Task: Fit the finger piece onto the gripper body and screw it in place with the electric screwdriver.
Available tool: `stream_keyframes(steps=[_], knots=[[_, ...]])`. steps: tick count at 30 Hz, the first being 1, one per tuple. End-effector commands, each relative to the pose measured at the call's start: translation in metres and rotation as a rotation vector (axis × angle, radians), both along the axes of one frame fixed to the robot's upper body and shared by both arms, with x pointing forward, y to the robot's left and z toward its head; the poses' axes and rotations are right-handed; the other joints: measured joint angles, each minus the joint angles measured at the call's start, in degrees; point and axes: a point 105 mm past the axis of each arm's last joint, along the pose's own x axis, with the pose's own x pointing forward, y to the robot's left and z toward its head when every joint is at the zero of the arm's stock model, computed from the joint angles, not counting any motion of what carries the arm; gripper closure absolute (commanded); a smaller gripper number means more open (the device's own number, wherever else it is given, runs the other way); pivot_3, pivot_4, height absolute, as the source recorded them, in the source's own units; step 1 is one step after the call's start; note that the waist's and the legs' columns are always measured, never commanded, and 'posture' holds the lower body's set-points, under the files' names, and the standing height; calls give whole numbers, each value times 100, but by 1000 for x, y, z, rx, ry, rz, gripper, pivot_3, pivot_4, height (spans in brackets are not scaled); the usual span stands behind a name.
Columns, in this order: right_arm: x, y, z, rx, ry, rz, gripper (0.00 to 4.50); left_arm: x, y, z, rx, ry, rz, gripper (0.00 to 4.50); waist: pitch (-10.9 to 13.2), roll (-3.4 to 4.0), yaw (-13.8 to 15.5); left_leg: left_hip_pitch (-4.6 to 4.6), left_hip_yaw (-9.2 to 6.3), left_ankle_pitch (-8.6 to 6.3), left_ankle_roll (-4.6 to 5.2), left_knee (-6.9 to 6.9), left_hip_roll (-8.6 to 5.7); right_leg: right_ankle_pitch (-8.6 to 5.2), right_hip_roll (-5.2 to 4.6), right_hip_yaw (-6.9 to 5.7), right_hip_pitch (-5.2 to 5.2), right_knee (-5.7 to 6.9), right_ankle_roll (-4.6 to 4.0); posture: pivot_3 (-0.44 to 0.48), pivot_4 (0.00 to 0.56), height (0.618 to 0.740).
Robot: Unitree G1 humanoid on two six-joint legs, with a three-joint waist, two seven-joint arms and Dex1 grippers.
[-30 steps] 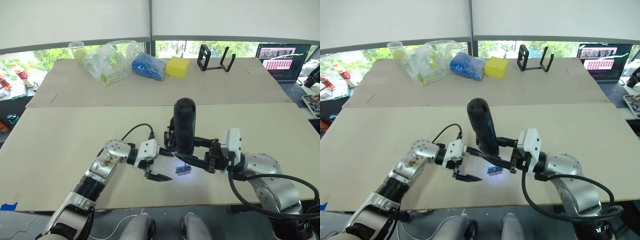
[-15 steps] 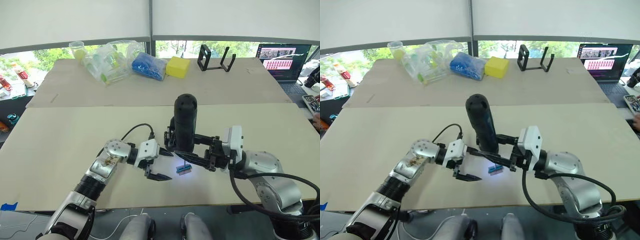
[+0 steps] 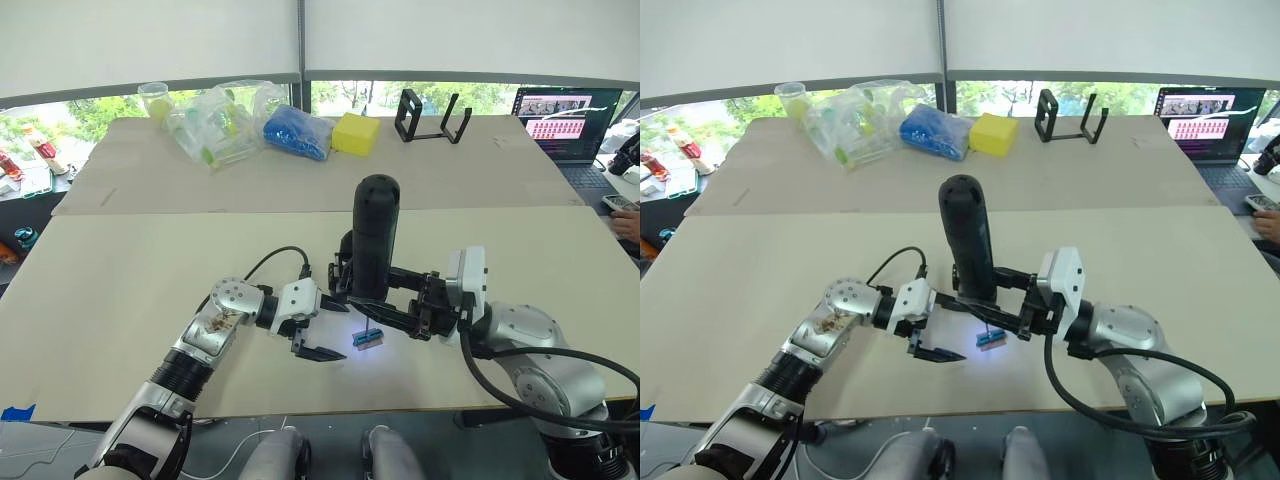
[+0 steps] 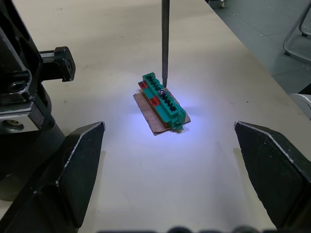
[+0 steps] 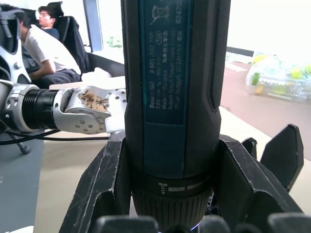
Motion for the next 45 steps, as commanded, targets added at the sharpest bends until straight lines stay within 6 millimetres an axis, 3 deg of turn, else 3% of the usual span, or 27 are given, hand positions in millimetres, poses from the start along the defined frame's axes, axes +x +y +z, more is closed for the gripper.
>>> stream_keyframes(steps=[1,21,45], knots=[[-4,-2,15,22,-65,3,2587,1,-4,9,-21,-31,-18,0,0,0,-1,0,0,0,0,0,0,0,0,0,0,0,0,0,150,740],[-3,-1,22,34,-82,3,2587,2,-3,8,-19,-29,-14,0,0,0,-1,0,0,0,0,0,0,0,1,0,0,0,0,0,150,740],[0,-3,11,13,-59,-14,2587,2,-2,9,-19,-30,-12,0,0,0,0,0,0,0,0,0,0,0,1,0,0,0,0,0,150,740]])
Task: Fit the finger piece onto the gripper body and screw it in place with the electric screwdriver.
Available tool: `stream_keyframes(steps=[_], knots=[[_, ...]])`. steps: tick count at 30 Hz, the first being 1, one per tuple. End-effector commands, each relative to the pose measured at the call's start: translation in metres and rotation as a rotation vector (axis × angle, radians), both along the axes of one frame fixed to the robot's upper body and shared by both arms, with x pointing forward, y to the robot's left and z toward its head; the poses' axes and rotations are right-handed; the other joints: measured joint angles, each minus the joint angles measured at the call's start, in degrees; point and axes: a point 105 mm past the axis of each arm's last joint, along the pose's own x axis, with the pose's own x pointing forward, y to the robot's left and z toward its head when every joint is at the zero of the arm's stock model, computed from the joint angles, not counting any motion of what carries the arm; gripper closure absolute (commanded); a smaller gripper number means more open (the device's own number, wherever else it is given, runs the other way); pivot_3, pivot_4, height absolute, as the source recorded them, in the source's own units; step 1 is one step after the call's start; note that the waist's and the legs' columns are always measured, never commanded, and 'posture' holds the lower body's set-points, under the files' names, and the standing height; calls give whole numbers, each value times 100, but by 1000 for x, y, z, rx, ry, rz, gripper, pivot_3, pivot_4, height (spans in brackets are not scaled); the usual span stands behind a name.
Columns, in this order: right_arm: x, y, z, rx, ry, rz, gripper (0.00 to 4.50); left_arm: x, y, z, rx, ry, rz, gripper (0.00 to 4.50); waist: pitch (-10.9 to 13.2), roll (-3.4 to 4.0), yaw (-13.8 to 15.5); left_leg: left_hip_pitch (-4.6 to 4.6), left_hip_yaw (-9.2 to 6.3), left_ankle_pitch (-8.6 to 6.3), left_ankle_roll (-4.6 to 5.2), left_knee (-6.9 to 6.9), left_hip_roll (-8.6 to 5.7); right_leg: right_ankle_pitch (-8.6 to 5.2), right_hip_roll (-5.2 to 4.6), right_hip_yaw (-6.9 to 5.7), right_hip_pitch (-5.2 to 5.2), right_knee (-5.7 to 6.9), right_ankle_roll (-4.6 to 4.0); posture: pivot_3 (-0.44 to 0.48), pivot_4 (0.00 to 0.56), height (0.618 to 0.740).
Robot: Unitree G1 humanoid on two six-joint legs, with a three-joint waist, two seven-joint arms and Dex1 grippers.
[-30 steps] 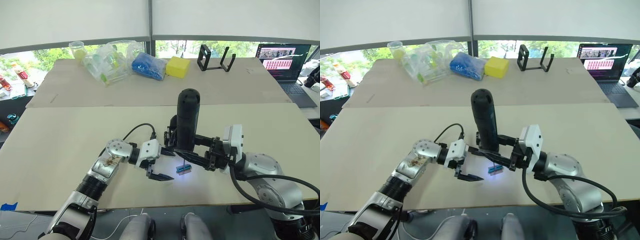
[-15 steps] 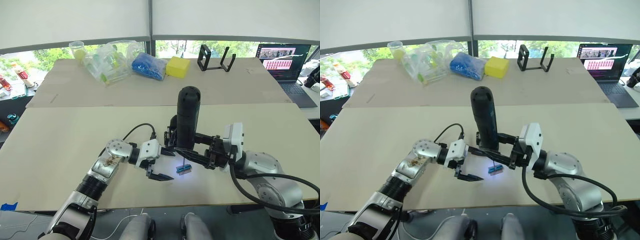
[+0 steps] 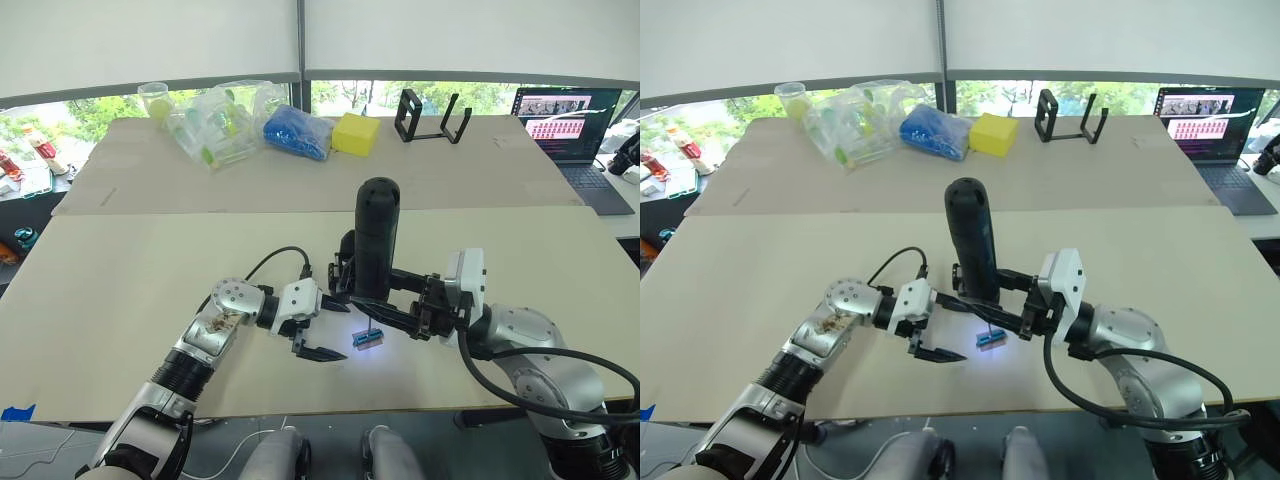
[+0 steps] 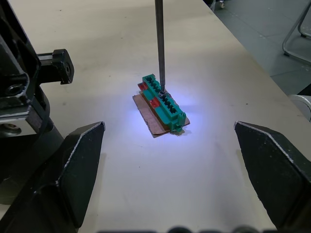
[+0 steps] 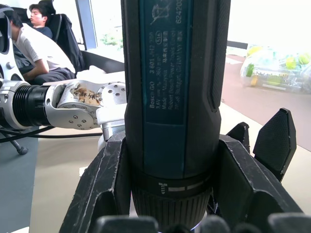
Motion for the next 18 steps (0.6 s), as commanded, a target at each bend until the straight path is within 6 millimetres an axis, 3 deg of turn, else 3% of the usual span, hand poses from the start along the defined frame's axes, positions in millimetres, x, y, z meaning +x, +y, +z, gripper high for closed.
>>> stream_keyframes(steps=[1,18], knots=[[-3,-1,15,18,-76,1,2587,2,-1,9,-17,-32,-8,0,0,0,0,0,0,0,0,0,0,0,0,0,0,0,0,0,150,740],[0,0,15,12,-82,8,2587,2,0,9,-14,-34,-4,0,0,0,1,0,0,0,0,0,0,0,0,0,0,0,0,0,150,740]])
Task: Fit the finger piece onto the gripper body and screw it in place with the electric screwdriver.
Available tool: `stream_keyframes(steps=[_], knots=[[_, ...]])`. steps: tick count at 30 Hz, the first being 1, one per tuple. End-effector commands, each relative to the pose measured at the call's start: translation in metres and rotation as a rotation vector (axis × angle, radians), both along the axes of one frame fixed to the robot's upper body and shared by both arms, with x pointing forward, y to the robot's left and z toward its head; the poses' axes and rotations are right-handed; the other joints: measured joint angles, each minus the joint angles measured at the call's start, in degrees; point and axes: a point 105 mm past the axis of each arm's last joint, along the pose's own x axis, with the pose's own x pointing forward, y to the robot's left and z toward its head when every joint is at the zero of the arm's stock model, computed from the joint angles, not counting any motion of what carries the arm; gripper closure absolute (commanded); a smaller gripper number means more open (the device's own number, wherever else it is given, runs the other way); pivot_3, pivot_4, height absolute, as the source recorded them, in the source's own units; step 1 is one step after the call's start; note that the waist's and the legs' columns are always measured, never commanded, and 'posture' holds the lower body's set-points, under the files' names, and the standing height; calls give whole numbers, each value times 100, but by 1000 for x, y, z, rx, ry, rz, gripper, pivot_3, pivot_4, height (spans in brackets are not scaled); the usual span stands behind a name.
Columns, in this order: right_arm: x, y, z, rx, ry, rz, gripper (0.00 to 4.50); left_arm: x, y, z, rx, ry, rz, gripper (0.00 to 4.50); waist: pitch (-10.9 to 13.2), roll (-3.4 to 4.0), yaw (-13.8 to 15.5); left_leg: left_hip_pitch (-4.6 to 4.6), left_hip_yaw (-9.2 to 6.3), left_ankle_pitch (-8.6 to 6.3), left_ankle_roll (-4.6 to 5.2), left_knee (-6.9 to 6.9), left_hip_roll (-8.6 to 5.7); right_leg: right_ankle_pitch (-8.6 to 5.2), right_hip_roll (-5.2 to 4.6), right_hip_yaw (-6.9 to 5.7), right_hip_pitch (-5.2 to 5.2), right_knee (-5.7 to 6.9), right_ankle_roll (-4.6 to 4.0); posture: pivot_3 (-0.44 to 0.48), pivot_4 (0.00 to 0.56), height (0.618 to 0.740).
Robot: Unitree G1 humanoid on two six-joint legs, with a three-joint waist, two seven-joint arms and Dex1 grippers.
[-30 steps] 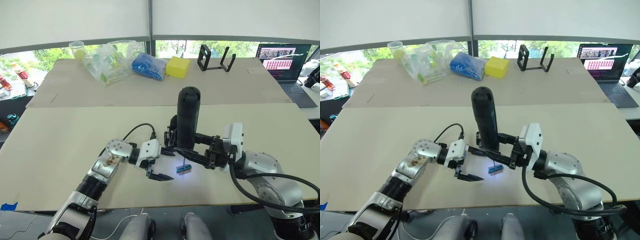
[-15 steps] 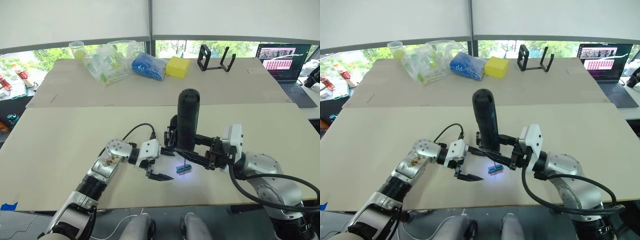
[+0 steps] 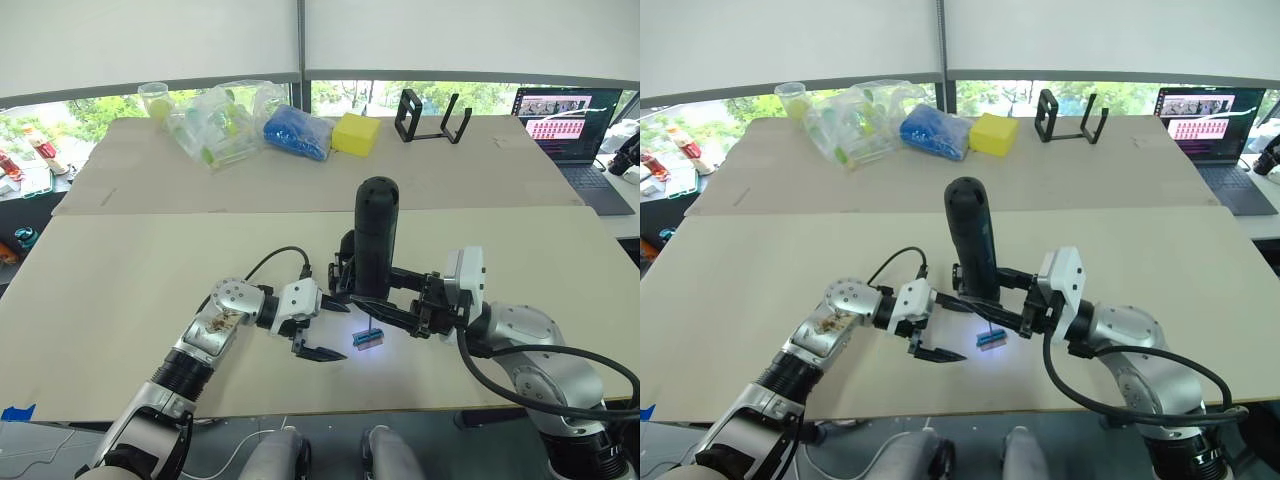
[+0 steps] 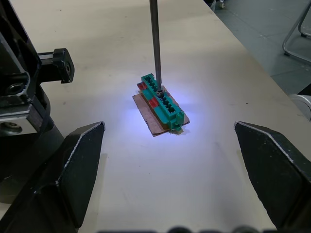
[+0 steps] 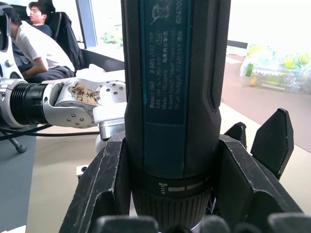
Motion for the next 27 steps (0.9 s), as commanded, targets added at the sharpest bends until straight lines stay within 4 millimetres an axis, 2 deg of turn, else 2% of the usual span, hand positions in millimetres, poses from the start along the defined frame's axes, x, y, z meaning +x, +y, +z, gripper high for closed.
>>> stream_keyframes(steps=[1,27], knots=[[-2,0,15,19,-78,11,2587,2,-1,9,-15,-34,-5,0,0,0,0,0,0,0,0,0,0,0,0,0,0,0,0,0,150,740],[-2,0,10,5,-68,19,2587,0,-1,7,-16,-32,-5,0,0,0,0,0,0,0,0,0,0,0,0,0,0,0,0,0,150,740]])
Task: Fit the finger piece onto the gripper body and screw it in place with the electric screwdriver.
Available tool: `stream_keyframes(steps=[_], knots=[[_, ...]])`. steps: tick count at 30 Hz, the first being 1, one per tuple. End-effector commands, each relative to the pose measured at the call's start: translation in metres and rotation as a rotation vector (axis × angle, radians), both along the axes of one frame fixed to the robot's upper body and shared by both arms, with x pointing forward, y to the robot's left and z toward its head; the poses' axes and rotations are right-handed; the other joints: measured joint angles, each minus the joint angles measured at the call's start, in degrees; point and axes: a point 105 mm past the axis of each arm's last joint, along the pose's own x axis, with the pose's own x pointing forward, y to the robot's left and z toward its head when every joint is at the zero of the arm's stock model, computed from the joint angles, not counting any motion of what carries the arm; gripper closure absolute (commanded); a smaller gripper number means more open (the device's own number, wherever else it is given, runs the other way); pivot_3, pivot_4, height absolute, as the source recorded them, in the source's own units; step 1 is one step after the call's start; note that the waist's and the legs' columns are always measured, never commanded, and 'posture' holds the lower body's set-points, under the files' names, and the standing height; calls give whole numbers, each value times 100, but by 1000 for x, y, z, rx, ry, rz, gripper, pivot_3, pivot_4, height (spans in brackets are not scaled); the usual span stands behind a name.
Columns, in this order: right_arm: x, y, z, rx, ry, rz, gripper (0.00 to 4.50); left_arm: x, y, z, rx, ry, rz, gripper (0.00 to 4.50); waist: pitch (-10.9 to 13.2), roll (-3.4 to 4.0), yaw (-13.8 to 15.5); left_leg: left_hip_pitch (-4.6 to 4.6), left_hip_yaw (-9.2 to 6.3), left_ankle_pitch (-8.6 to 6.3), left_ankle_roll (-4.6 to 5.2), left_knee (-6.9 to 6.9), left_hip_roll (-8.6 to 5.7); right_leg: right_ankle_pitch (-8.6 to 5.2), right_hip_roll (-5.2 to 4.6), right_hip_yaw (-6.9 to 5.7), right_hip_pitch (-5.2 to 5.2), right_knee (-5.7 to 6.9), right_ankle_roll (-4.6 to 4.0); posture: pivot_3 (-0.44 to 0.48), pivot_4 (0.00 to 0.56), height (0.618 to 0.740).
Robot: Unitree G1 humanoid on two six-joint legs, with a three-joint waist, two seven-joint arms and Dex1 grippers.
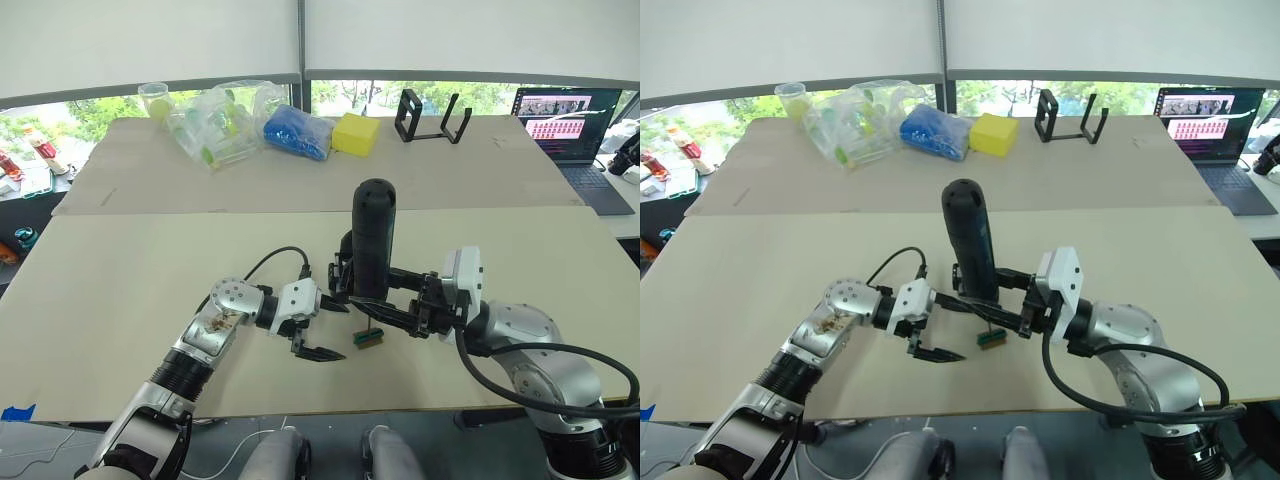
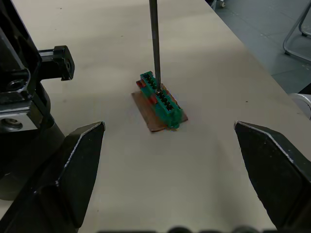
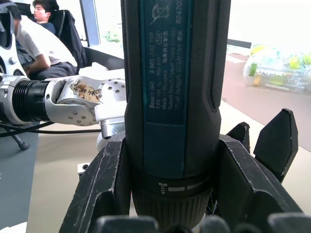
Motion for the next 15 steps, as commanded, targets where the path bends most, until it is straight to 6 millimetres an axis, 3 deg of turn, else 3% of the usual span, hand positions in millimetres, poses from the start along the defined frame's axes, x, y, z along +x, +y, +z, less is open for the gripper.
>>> stream_keyframes(steps=[1,10,15], knots=[[-3,-1,11,18,-61,7,2587,0,-2,8,-18,-30,-9,0,0,0,1,0,0,0,0,0,0,0,0,0,0,0,0,0,150,740],[-2,-1,13,30,-74,-4,2587,1,0,9,-20,-30,-1,0,0,0,0,0,0,0,0,0,0,0,0,0,0,0,0,0,150,740],[-6,-1,24,56,-92,4,2587,2,6,12,-15,-18,9,0,0,0,-3,0,0,0,0,0,0,0,0,0,-1,0,0,0,150,740]])
